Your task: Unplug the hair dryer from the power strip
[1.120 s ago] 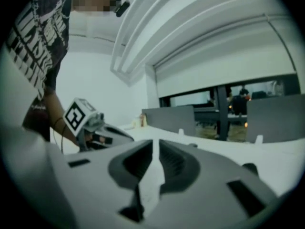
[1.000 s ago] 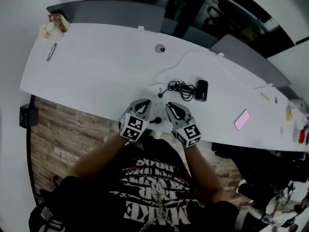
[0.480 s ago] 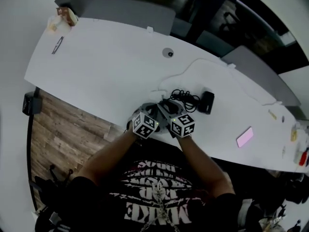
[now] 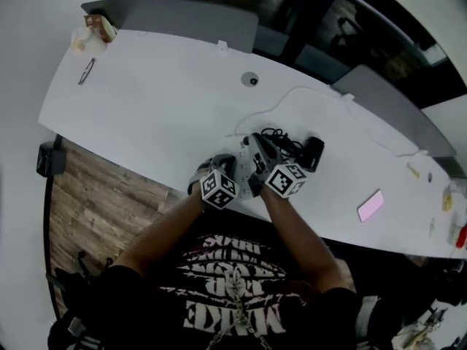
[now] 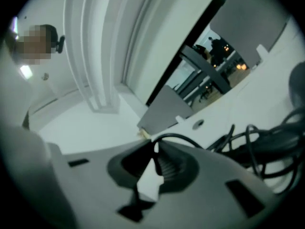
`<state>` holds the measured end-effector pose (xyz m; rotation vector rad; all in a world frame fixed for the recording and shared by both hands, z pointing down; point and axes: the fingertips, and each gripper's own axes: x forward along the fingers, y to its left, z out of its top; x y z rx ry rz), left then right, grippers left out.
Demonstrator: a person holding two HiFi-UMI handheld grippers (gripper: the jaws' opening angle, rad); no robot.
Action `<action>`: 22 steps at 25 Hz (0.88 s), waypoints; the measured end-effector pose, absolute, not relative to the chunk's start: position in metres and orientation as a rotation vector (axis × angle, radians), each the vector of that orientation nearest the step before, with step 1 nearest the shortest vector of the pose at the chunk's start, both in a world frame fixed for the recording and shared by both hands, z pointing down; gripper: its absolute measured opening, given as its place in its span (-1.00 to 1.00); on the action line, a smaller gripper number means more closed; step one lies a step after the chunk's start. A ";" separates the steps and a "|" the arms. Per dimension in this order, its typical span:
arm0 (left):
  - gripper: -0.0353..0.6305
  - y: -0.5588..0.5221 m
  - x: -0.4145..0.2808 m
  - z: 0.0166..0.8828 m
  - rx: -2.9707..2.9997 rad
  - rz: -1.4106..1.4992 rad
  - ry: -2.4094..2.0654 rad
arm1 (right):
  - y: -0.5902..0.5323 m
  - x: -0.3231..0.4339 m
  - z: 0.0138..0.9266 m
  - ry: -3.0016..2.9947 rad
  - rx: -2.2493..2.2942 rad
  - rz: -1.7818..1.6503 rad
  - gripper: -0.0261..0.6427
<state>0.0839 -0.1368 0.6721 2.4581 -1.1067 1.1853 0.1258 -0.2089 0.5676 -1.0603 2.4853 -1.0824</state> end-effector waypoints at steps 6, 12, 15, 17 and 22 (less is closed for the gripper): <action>-0.83 -0.137 0.062 0.669 2.411 1.112 -1.130 | -0.219 0.169 0.608 2.464 -1.303 -1.236 -0.63; -0.83 -0.154 -0.022 0.533 2.509 0.601 -1.524 | -0.148 0.198 0.527 2.672 -1.445 -0.828 -0.53; -0.83 -0.138 -0.050 0.446 2.561 0.275 -1.562 | -0.105 0.209 0.460 2.737 -1.559 -0.496 -0.54; -0.83 -0.123 -0.062 0.388 2.610 0.114 -1.550 | -0.083 0.215 0.422 2.748 -1.669 -0.296 -0.62; -0.83 -0.095 -0.083 0.297 2.736 -0.140 -1.560 | -0.049 0.221 0.359 2.657 -1.828 -0.082 -0.79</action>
